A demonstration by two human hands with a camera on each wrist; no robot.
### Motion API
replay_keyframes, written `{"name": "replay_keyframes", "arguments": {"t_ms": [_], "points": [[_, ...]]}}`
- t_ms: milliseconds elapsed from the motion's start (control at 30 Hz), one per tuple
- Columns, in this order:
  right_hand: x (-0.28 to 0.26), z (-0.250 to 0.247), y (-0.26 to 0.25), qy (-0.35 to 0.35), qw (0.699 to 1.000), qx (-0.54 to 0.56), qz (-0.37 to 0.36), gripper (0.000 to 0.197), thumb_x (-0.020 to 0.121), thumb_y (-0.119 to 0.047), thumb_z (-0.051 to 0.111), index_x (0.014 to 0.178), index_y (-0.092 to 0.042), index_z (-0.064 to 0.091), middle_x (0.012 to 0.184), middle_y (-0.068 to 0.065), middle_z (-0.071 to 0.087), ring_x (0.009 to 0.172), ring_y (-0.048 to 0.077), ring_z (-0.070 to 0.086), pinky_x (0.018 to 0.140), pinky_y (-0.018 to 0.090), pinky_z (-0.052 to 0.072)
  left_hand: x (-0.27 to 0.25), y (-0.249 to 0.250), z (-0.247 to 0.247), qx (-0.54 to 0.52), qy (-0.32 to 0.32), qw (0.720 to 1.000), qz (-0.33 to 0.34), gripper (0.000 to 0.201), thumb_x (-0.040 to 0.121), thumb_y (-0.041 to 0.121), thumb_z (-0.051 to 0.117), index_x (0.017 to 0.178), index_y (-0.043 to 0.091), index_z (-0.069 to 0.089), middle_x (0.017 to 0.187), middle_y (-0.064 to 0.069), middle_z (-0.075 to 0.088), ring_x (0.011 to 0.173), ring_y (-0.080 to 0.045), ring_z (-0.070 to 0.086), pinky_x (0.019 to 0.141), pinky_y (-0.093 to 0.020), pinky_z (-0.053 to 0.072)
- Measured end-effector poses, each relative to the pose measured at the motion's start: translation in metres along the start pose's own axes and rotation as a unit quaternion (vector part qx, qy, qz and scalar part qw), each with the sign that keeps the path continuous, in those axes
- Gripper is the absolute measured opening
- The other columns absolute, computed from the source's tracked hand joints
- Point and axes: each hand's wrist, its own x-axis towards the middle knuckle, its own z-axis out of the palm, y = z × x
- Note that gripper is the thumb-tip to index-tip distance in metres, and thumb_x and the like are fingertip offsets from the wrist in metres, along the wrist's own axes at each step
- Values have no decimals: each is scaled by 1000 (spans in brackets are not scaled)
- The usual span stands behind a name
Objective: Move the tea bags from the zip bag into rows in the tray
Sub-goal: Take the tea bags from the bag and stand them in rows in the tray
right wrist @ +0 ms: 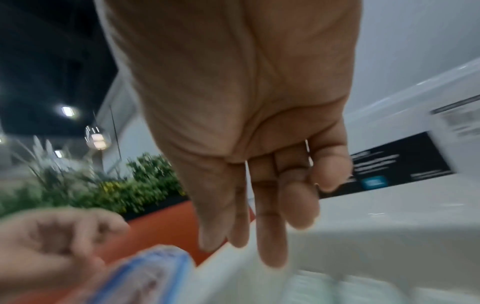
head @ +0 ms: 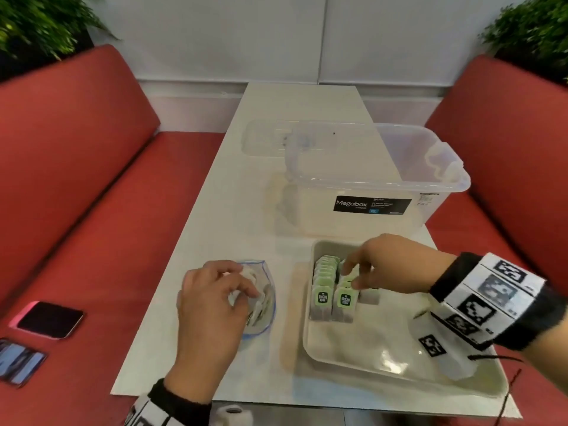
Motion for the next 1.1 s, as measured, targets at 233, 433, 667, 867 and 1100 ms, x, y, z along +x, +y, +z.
{"name": "replay_keyframes", "arguments": {"t_ms": [233,433,667,867,1100], "points": [[18,23,-106,56,985,77,-142,33,87,-13,53,114,-30,64,110,-4,66,94,10,59,82,25,43,-10,-51,-11,107,-145,978,-110,43,78,12,66,118,28,63,144,-4,39,132,-24,32,102,-29,31],[58,59,-162,-3,992,-23,-122,28,92,-11,49,118,-3,59,115,15,62,104,29,58,75,29,39,-17,-60,-6,45,-157,980,-116,77,70,-5,62,141,16,39,146,-1,37,130,-20,37,101,-17,23],[77,81,-186,-39,998,53,-20,24,89,-23,54,102,-6,64,109,12,65,103,28,58,84,35,40,-23,-59,-12,51,-144,984,-93,79,71,-7,58,141,25,37,147,11,33,125,-15,34,89,-18,31],[82,86,-185,-12,995,98,15,14,82,-25,59,77,-13,63,78,4,60,80,24,57,73,30,43,-22,-51,-22,69,-156,982,-85,69,83,5,54,142,32,30,148,19,25,127,-8,26,88,-20,38],[73,73,-167,71,975,209,34,5,76,-17,65,76,-15,69,70,2,61,74,19,57,60,22,37,-10,-59,-25,37,-162,981,-100,70,79,1,53,142,26,33,149,10,26,132,-14,27,95,-20,34]]}}
